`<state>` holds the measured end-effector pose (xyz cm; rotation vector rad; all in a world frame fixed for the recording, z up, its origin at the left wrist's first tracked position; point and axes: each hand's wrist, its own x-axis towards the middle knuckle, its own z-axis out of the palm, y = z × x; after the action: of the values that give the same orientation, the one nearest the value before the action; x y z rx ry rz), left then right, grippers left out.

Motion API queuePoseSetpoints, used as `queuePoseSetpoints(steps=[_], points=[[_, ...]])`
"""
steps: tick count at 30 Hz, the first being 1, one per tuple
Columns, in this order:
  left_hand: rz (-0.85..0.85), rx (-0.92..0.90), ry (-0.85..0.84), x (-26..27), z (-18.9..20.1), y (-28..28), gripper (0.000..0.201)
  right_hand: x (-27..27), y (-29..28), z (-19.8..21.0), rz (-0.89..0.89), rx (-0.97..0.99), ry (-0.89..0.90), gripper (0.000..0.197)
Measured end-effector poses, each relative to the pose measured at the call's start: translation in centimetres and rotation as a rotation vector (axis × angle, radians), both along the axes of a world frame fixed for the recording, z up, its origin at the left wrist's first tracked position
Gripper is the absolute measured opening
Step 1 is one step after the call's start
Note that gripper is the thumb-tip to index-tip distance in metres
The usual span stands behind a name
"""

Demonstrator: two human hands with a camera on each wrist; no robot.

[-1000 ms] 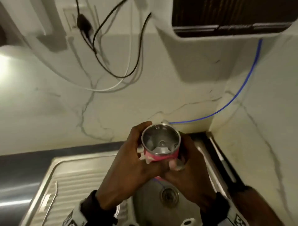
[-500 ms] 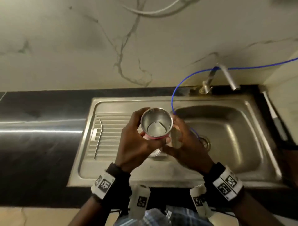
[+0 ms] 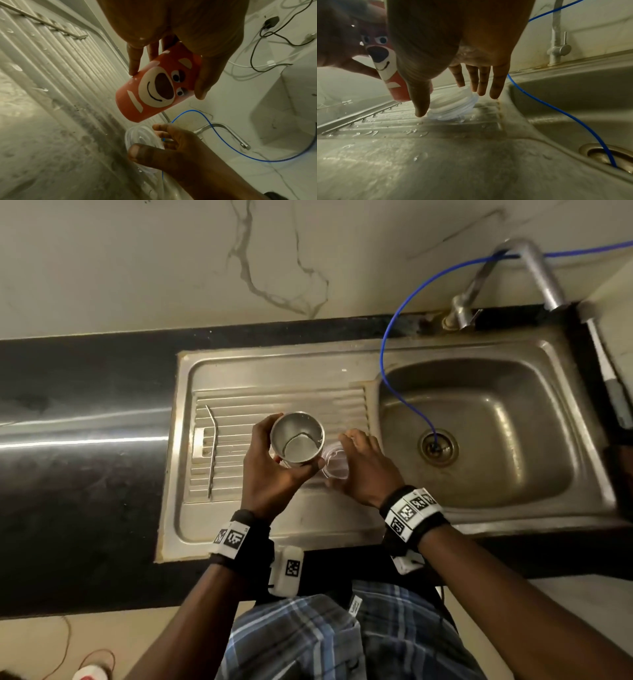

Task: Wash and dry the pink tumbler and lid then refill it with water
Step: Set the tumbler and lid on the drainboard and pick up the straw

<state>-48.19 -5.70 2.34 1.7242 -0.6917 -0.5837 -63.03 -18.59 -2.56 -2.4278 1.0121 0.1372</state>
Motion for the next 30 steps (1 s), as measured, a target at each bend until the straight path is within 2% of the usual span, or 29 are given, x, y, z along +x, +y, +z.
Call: queuePoseSetpoints(steps=[5, 10, 17, 30], points=[[-0.016, 0.032, -0.001, 0.9, -2.5, 0.3, 0.089, -0.2, 0.4, -0.1, 0.016, -0.030, 0.059, 0.088], [-0.039, 0.035, 0.006, 1.2, -3.9, 0.2, 0.088, -1.2, 0.3, 0.9, -0.063, 0.011, 0.067, 0.090], [-0.090, 0.044, -0.023, 1.8, -4.4, -0.3, 0.090, -2.2, 0.4, 2.3, -0.130, 0.047, 0.015, 0.092], [-0.183, 0.091, -0.060, 2.1, -5.0, -0.1, 0.100, -2.4, 0.3, 3.9, -0.130, 0.057, -0.001, 0.094]])
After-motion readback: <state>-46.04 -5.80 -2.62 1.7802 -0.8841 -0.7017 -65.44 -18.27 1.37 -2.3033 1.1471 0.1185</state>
